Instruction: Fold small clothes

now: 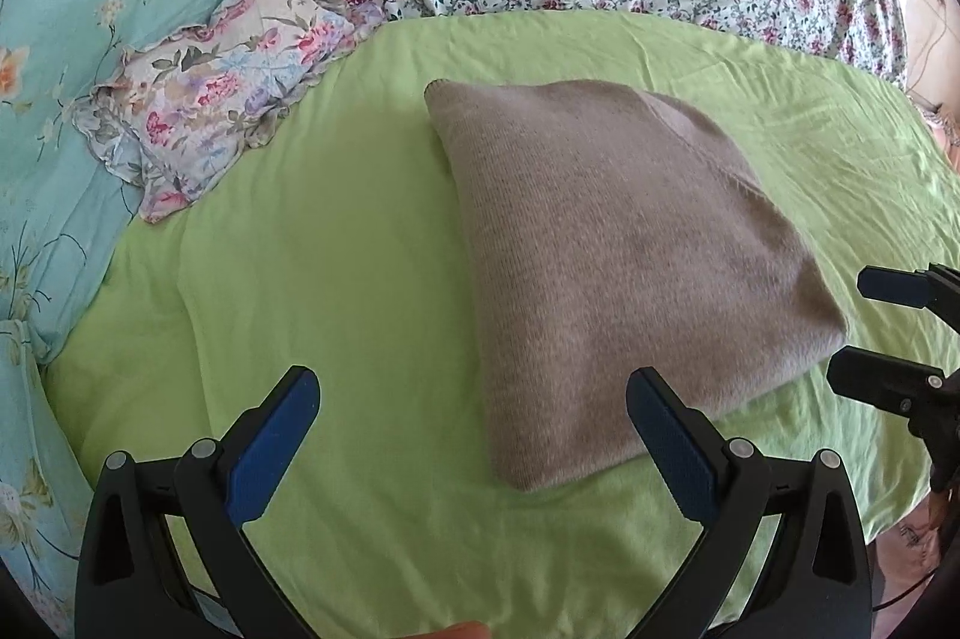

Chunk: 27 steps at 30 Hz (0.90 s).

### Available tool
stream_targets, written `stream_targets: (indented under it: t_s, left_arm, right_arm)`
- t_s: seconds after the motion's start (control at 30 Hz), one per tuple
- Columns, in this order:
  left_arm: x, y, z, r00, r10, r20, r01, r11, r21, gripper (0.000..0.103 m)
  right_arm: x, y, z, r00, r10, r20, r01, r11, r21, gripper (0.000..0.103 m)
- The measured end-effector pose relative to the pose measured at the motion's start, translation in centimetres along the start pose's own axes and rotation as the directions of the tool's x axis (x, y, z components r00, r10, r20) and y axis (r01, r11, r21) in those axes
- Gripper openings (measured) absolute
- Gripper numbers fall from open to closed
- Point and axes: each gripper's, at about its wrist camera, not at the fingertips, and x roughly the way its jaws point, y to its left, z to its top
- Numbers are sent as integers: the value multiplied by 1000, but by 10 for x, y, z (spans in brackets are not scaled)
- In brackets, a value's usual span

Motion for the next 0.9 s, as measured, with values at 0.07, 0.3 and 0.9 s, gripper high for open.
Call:
stream_targets:
  t_s: [0.07, 0.3, 0.9]
  left_arm:
    - [1, 1, 3, 1000, 4, 2, -4, 1000, -5, 102]
    - [6, -1, 8, 1000, 6, 2, -6, 1000, -14, 102]
    - [12, -5, 13, 1000, 8, -12, -8, 1000, -15, 102]
  right_arm:
    - [1, -1, 3, 1000, 2, 1, -2, 1000, 4, 103]
    - [7, -5, 11, 1000, 5, -3, -5, 1000, 17, 103]
    - [11, -7, 13, 1000, 6, -17, -5, 1000, 30, 103]
